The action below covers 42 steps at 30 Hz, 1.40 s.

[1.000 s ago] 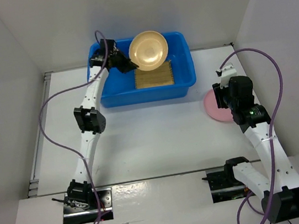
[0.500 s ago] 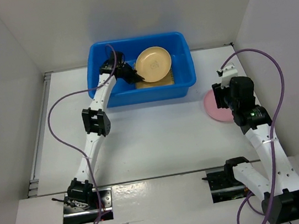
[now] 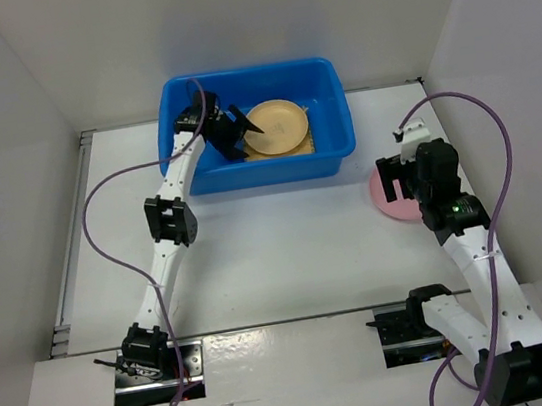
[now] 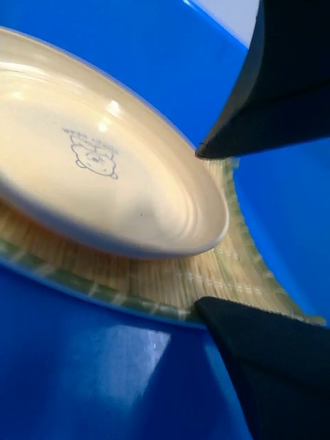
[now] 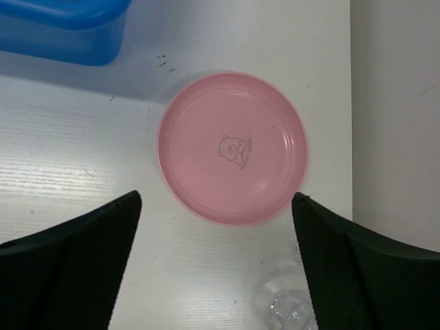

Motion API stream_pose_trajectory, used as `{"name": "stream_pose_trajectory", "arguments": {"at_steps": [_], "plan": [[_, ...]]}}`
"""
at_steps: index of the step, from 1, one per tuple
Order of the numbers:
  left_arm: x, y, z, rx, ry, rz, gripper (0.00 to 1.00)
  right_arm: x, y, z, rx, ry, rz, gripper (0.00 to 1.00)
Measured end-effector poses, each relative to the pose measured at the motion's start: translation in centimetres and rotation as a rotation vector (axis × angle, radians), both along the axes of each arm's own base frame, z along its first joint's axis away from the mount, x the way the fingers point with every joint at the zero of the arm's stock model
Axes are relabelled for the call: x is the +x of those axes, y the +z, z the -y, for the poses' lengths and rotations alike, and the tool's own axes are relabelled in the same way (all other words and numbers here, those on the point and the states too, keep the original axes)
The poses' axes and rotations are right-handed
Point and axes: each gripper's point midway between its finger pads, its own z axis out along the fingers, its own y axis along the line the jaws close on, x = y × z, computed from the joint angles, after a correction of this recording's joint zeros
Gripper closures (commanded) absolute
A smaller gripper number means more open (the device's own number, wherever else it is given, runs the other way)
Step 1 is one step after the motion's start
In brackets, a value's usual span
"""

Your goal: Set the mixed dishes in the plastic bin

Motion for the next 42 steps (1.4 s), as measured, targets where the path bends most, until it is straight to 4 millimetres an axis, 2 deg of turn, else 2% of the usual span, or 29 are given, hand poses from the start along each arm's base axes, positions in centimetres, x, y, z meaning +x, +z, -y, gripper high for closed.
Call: {"name": "stream_pose_trajectory", "arguments": {"at_steps": [1, 3, 6, 9, 12, 14, 16, 19, 21, 23, 26, 31, 33, 35, 38, 41, 42], "plan": [[0.0, 0.4, 0.0, 0.004, -0.009, 0.014, 0.01, 0.0, -0.1, 0.1, -0.006, -0.001, -0.003, 0.01], [-0.2, 1.4, -0.2, 0.014, -0.023, 0.03, 0.01, 0.0, -0.2, 0.3, -0.038, 0.011, -0.008, 0.01], [-0.8, 4.6, -0.4, 0.029, -0.047, 0.078, 0.01, 0.0, -1.0, 0.6, -0.124, 0.069, -0.041, 0.01], [-1.6, 10.3, -0.8, 0.063, -0.069, 0.188, 0.01, -0.4, -4.3, 1.4, -0.242, 0.118, -0.126, 0.01], [-3.6, 17.8, -2.4, 0.155, -0.072, 0.334, 0.01, -1.6, -7.9, 2.0, -0.334, 0.188, -0.251, 0.01], [-6.0, 23.0, -3.4, 0.226, -0.083, 0.438, 0.01, -1.9, -9.2, 2.0, -0.363, 0.237, -0.315, 0.01], [-9.0, 27.2, -3.8, 0.283, -0.112, 0.52, 0.01, -1.9, -10.6, 1.7, -0.371, 0.282, -0.373, 0.01], [-13.3, 30.9, -4.3, 0.359, -0.155, 0.581, 0.01, -1.9, -13.4, 1.2, -0.36, 0.354, -0.508, 0.04], [-15.9, 31.4, -4.7, 0.407, -0.185, 0.574, 0.01, -2.0, -15.6, 1.0, -0.348, 0.398, -0.607, 0.05], [-17.1, 30.7, -5.4, 0.452, -0.198, 0.545, 0.01, -2.5, -16.9, 0.8, -0.343, 0.435, -0.662, 0.05], [-18.9, 27.1, -7.4, 0.52, -0.221, 0.431, 0.02, -2.6, -17.4, 0.5, -0.344, 0.475, -0.679, 0.05], [-22.3, 19.2, -11.5, 0.516, -0.221, 0.241, 0.02, -1.8, -18.3, 0.6, -0.373, 0.508, -0.686, 0.04], [-23.8, 17.7, -13.4, 0.487, -0.191, 0.2, 0.02, -1.5, -18.7, 0.6, -0.382, 0.524, -0.699, 0.04], [-24.9, 17.4, -15.1, 0.463, -0.151, 0.192, 0.02, -1.1, -19.1, 0.6, -0.387, 0.542, -0.708, 0.04], [-26.2, 18.1, -16.5, 0.444, -0.11, 0.217, 0.02, -0.6, -19.7, 0.4, -0.382, 0.581, -0.73, 0.14], [-27.0, 19.5, -16.8, 0.438, -0.105, 0.27, 0.02, 0.2, -20.1, 0.3, -0.361, 0.607, -0.75, 0.33], [-27.2, 19.8, -16.9, 0.436, -0.105, 0.282, 0.02, 0.6, -20.2, 0.4, -0.351, 0.61, -0.757, 0.58]]}}
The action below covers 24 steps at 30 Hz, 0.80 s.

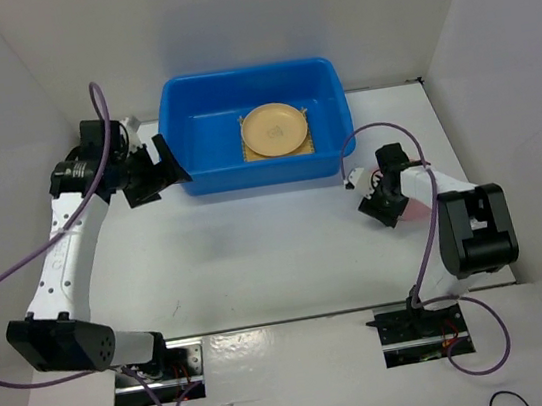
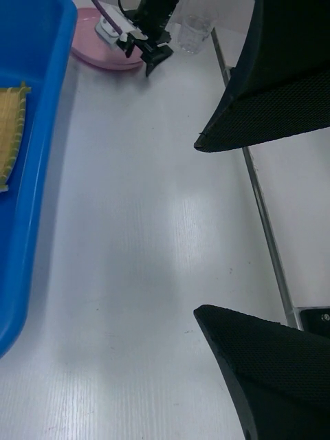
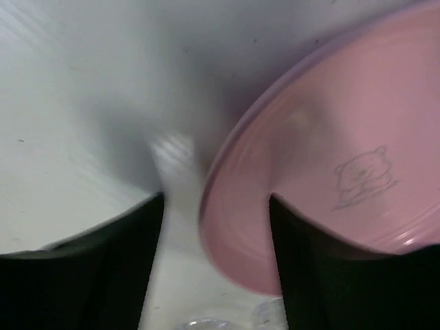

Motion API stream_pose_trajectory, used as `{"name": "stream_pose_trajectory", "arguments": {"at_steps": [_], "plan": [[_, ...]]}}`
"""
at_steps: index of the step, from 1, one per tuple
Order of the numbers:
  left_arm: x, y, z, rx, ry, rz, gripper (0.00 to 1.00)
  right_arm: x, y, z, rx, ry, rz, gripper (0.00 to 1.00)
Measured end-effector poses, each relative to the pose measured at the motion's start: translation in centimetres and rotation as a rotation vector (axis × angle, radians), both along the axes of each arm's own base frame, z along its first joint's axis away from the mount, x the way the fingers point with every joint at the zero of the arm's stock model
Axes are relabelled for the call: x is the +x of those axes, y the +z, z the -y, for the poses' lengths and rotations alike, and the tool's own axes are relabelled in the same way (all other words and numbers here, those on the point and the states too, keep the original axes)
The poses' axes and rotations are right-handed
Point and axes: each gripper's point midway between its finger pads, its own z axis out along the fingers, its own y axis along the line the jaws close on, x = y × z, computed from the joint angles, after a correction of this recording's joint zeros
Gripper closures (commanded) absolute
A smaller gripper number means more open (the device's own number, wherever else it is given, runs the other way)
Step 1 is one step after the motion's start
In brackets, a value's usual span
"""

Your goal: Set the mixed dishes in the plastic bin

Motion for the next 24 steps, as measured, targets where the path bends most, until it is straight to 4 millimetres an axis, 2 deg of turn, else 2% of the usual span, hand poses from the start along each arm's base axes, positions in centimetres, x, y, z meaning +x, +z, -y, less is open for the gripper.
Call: {"name": "stream_pose_trajectory", "arguments": {"at_steps": [2, 3, 6, 9, 13, 16, 21, 22, 24], "plan": [[-0.1, 0.3, -0.6, -0.002, 0.014, 0.015, 0.02, 0.4, -0.2, 0.3, 0.008, -0.003, -0.01, 0.91], [-0.2, 0.3, -1.0, -0.003, 0.026, 0.018, 0.02, 0.7, -0.2, 0.7, -0.001, -0.01, -0.013, 1.0], [-0.4, -0.4, -2.0, -0.008, 0.055, 0.003, 0.02, 2.2, 0.8, 1.7, -0.01, -0.042, 0.039, 1.0], [-0.6, -1.2, -2.3, -0.018, 0.064, -0.02, 0.02, 2.2, 1.5, 2.2, -0.008, -0.06, 0.048, 1.0], [-0.7, -1.4, -2.4, -0.031, 0.065, -0.024, 0.02, 2.2, 4.7, 1.9, 0.034, -0.084, 0.094, 1.0], [-0.4, -1.2, -2.5, -0.036, 0.066, -0.014, 0.02, 3.5, 9.3, 1.7, 0.061, -0.094, 0.193, 1.0], [-0.2, -1.2, -2.7, -0.034, 0.075, -0.006, 0.02, 8.4, 21.4, 0.9, 0.096, -0.1, 0.501, 1.0], [-0.1, -1.2, -2.9, -0.032, 0.08, -0.005, 0.01, 9.2, 24.0, 0.3, 0.099, -0.092, 0.56, 1.0], [0.0, -1.2, -3.3, -0.026, 0.094, -0.001, 0.01, 10.4, 28.4, -2.5, 0.129, -0.044, 0.654, 1.0]]}}
